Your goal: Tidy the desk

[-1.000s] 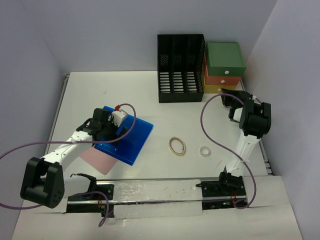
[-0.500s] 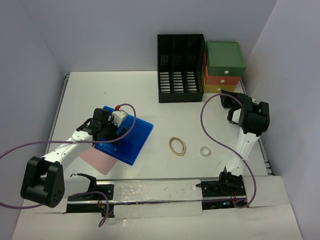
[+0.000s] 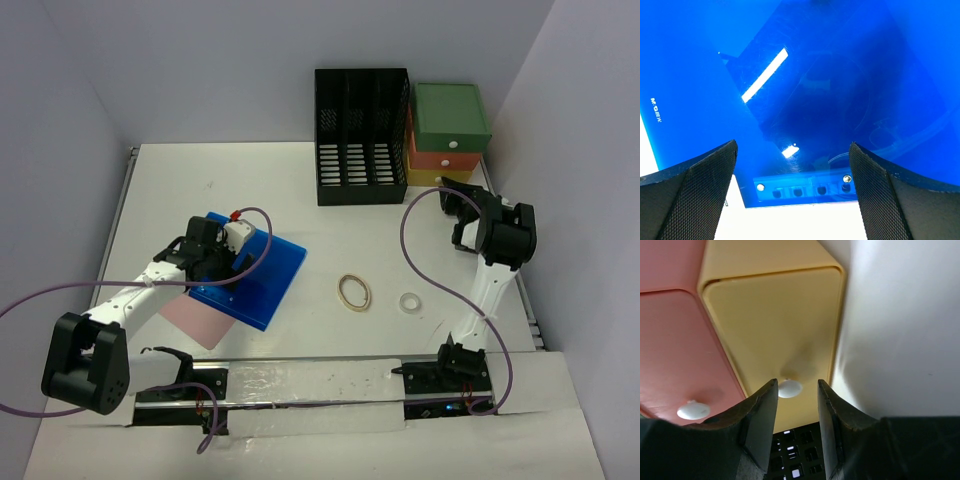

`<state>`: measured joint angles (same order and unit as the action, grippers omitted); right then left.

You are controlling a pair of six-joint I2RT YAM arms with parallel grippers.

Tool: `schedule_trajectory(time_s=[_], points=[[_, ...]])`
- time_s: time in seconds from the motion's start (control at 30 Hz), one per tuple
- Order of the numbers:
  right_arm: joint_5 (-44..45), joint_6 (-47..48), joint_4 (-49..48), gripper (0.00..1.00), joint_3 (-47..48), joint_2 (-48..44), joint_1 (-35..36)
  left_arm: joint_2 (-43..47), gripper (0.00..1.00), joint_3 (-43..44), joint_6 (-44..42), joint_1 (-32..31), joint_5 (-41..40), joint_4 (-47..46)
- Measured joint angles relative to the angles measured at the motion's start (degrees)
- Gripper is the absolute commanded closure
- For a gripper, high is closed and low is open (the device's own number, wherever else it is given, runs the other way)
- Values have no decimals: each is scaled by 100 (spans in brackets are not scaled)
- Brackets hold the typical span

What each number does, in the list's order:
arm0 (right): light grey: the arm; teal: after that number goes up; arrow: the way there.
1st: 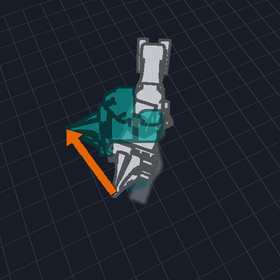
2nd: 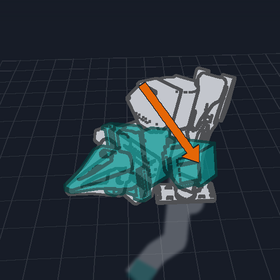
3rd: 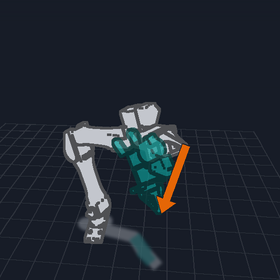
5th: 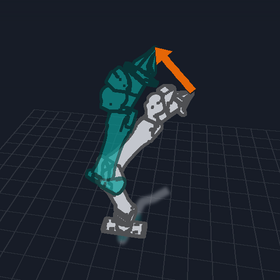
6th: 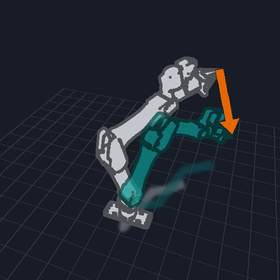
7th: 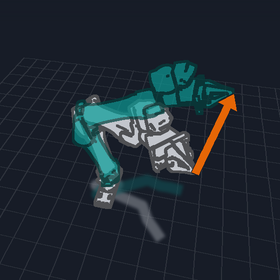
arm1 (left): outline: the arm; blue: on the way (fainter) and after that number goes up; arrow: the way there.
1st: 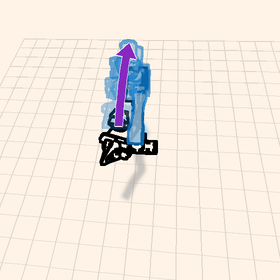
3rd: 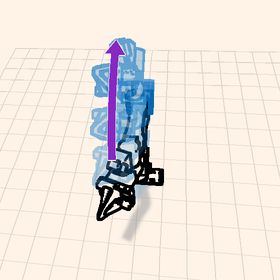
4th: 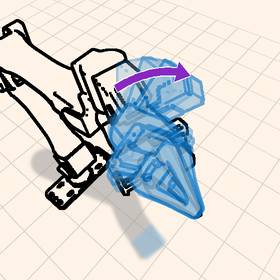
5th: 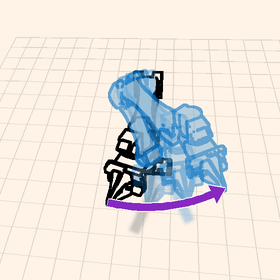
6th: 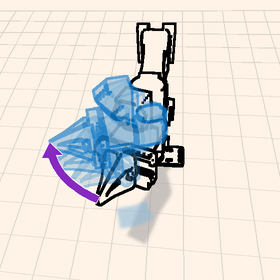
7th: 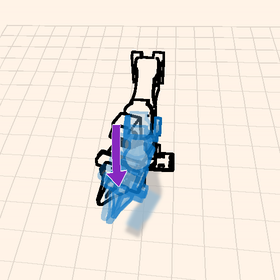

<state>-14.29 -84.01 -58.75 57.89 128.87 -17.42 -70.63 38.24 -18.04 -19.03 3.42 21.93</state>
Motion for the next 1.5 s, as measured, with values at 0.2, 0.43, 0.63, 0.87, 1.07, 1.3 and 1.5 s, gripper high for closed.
schedule_trajectory(time_s=[0.2,0.43,0.63,0.87,1.07,1.3,1.5], points=[[-16,-129,-104,55,62,133,19,-3,1,0,0,0,-7,-3],[-55,-150,-427,56,129,297,42,-10,1,0,-1,0,-13,-17],[-124,-222,-692,56,159,436,49,-29,1,0,-2,0,-16,-45],[-121,-227,-705,60,217,464,78,-43,1,0,-2,0,-17,-56],[-120,-256,-745,63,245,488,78,-44,1,0,-2,0,-19,-59],[-118,-290,-777,65,245,503,78,-44,1,0,-2,0,-21,-61],[-116,-315,-795,90,249,512,78,-44,1,0,-2,0,-22,-61]])
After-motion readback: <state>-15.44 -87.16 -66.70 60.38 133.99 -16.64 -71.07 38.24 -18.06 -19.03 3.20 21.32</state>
